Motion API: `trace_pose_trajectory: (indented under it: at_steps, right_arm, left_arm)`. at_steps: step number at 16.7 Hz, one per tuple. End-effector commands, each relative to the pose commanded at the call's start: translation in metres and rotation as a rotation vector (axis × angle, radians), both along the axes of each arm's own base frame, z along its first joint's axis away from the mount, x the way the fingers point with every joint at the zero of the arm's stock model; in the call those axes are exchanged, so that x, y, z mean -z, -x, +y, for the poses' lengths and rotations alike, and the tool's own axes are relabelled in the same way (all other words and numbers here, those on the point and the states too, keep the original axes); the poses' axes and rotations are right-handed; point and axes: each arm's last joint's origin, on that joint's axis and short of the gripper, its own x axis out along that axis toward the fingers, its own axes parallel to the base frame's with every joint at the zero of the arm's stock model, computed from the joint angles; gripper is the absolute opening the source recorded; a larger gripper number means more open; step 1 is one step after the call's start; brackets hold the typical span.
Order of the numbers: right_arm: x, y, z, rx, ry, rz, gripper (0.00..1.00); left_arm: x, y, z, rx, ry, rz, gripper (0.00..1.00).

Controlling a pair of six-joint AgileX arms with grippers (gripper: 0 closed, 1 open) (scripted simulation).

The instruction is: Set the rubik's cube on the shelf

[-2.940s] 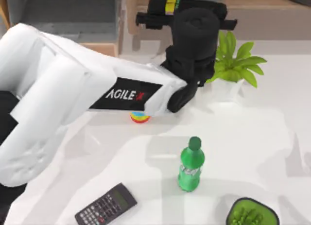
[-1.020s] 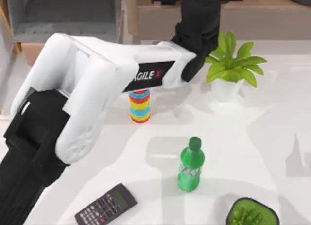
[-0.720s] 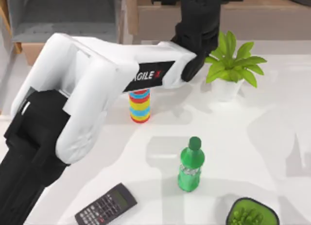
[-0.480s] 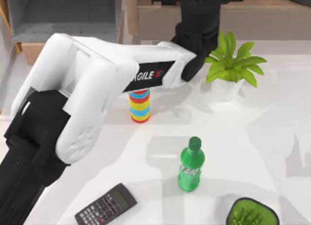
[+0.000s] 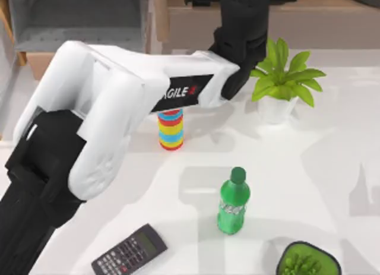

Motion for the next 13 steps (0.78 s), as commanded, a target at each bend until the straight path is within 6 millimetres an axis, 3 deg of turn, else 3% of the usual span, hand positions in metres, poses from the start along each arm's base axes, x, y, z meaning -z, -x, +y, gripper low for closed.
trace_pose_trajectory:
  at_steps: [10, 13]
  right_arm:
    - [0.000, 0.000, 0.000, 0.000, 0.000, 0.000, 1.00]
    - [0.000, 0.000, 0.000, 0.000, 0.000, 0.000, 1.00]
  left_arm:
    - [0.000, 0.002, -0.002, 0.006, -0.003, 0.002, 1.00]
    - [0.001, 0.014, -0.004, 0.039, -0.046, 0.036, 1.00]
